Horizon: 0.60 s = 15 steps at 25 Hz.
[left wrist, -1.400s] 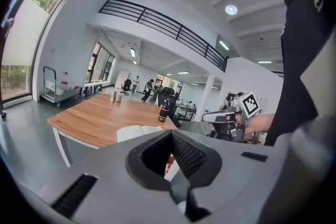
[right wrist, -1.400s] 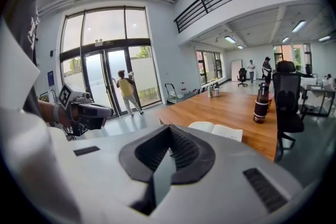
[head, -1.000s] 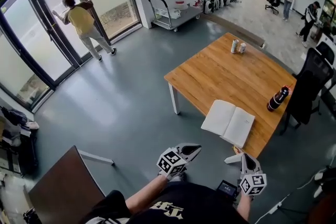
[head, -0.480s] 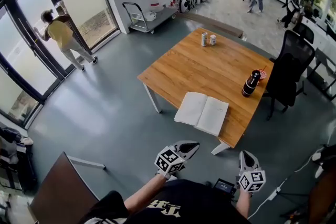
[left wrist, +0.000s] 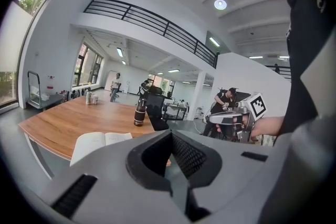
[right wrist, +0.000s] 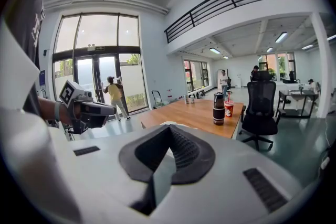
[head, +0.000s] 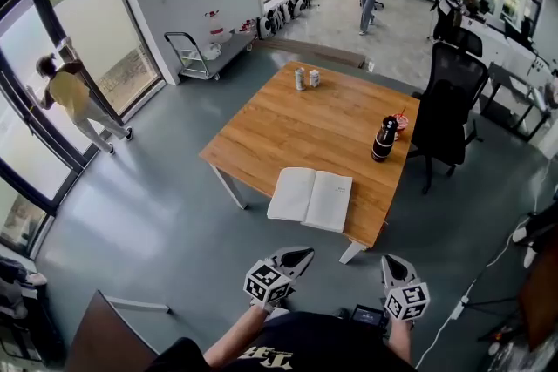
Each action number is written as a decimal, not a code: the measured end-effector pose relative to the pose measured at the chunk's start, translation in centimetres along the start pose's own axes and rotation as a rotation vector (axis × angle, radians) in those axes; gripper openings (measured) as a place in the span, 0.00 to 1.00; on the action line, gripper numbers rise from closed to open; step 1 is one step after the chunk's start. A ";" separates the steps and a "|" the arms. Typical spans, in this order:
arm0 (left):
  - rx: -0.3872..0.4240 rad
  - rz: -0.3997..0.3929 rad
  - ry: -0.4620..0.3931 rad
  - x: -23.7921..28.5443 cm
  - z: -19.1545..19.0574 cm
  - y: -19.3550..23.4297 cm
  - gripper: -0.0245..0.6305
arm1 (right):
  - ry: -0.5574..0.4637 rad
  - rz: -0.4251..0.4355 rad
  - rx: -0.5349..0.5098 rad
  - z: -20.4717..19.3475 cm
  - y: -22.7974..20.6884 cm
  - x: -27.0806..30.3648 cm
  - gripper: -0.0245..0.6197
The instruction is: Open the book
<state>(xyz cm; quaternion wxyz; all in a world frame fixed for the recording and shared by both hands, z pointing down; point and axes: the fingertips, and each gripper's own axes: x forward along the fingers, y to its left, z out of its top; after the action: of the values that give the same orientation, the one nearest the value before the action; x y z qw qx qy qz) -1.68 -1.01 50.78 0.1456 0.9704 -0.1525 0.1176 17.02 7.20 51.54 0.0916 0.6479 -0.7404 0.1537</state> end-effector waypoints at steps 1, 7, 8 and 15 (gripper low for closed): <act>-0.001 -0.001 0.000 0.0 0.0 0.0 0.05 | 0.000 -0.001 0.000 -0.1 0.0 -0.1 0.02; 0.001 -0.017 0.000 0.1 -0.1 0.1 0.05 | -0.005 -0.003 -0.002 -0.2 0.3 0.0 0.02; 0.003 -0.020 0.000 0.2 -0.1 0.1 0.05 | -0.004 -0.006 -0.008 -0.1 0.4 -0.1 0.02; 0.007 -0.024 0.003 0.3 -0.4 0.0 0.05 | 0.006 -0.009 -0.045 0.1 0.8 -0.2 0.02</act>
<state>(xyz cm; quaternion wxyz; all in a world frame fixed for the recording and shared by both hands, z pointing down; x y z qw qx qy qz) -1.47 -0.95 51.22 0.1440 0.9725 -0.1402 0.1180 16.26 7.42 51.34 0.1090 0.6483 -0.7406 0.1387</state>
